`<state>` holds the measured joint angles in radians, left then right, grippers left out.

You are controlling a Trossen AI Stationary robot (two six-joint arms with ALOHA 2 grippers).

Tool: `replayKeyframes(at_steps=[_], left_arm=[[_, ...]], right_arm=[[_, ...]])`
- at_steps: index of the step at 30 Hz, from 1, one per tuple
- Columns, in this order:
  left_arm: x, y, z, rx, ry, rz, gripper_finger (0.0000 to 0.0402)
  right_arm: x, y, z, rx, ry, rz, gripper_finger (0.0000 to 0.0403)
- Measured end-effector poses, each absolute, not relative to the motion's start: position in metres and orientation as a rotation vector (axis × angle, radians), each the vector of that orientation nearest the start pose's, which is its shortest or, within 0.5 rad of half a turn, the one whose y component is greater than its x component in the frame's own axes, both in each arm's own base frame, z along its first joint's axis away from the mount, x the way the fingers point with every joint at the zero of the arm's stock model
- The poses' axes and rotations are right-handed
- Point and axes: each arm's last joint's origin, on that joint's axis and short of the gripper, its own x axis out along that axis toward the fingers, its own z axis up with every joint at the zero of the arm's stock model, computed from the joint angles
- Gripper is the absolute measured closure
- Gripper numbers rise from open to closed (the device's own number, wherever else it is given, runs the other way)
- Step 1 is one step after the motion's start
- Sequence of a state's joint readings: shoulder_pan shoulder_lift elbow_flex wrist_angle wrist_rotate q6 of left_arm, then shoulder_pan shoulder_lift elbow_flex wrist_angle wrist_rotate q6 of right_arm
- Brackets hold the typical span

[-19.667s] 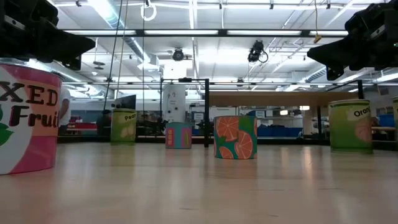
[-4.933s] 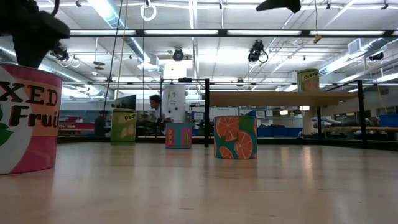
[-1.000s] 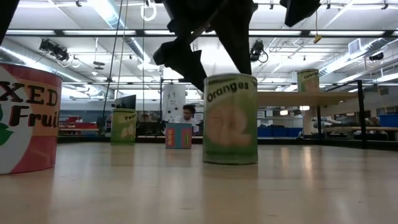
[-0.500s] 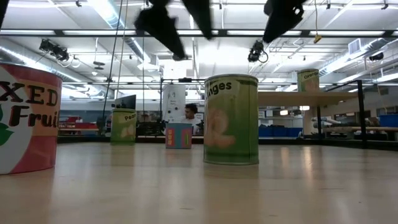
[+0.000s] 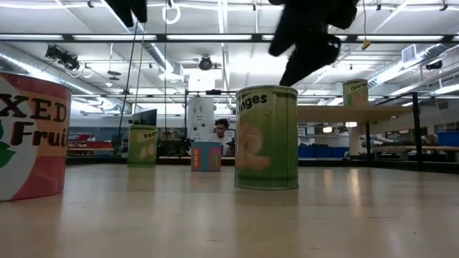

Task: Pick and place cans onto a shelf
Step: Put the large canned oranges on the shelf

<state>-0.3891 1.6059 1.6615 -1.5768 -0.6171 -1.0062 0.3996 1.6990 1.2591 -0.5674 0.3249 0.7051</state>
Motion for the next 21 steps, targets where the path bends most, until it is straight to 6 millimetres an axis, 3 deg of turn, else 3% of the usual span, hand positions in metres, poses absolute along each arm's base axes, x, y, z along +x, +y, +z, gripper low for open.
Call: replayKeyframes(at_steps=[6, 14, 21], left_arm=[[0.255, -0.058, 0.366, 0.024, 1.038, 0.779, 0.0044], [0.247, -0.015, 0.378, 0.082, 1.091, 0.806, 0.0044], [0.23, -0.008, 0.39, 0.009, 1.075, 0.774, 0.0045]], right_arm=[[0.341, 0.135, 0.237, 0.437, 0.848, -0.411, 0.0021], [0.369, 0.157, 0.245, 0.213, 0.95, -0.486, 0.0021], [0.373, 0.165, 0.24, 0.462, 0.886, -0.612, 0.0016]])
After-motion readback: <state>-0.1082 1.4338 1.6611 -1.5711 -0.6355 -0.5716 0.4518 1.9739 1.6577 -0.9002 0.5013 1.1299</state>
